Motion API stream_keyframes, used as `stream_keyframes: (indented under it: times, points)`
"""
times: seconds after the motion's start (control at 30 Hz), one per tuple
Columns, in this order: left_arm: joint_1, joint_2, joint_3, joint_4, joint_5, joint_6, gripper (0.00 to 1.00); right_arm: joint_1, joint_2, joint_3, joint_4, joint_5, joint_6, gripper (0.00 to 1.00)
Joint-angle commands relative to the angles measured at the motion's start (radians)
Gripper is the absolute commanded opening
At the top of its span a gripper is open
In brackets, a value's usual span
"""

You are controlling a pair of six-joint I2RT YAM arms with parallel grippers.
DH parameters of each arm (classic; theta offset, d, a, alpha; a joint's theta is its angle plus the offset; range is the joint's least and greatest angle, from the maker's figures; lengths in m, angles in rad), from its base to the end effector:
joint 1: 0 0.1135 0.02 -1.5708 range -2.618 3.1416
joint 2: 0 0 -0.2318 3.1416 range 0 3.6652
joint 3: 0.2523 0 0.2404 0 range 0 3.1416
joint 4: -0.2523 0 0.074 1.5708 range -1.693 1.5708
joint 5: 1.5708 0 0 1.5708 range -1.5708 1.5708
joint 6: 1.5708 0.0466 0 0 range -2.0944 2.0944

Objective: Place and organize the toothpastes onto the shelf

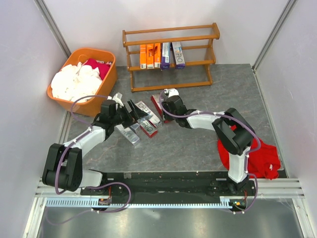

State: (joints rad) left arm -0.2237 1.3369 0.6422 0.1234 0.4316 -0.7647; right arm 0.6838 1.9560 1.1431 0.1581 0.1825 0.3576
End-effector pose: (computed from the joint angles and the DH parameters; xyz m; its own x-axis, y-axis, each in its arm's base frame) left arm 0.2700 -0.0814 0.1732 -0.7575 -0.4726 -0.4504 0.0280 0.6658 -0.7456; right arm 0.3199 0.2498 0.1275 -0.6206 -0.0617 -0.7817 -0.3122 0.9339 0.1741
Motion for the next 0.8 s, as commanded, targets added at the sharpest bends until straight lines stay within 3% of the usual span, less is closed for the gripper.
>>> stream_keyframes:
  times: [0.0, 0.3, 0.67, 0.77]
  points:
    - [0.004, 0.018, -0.033, 0.193, 0.121, -0.096, 1.0, 0.019, -0.155, -0.084, 0.052, 0.006, 0.018, 0.39]
    - [-0.012, 0.022, -0.062, 0.312, 0.153, -0.159, 1.0, 0.131, -0.368, -0.209, 0.054, -0.021, 0.064, 0.37]
    - [-0.077, 0.073, -0.05, 0.347, 0.128, -0.17, 1.0, 0.309, -0.45, -0.206, 0.038, 0.003, 0.109, 0.39]
    - [-0.078, 0.067, -0.062, 0.373, 0.13, -0.18, 0.93, 0.313, -0.45, -0.192, 0.029, 0.011, 0.112, 0.4]
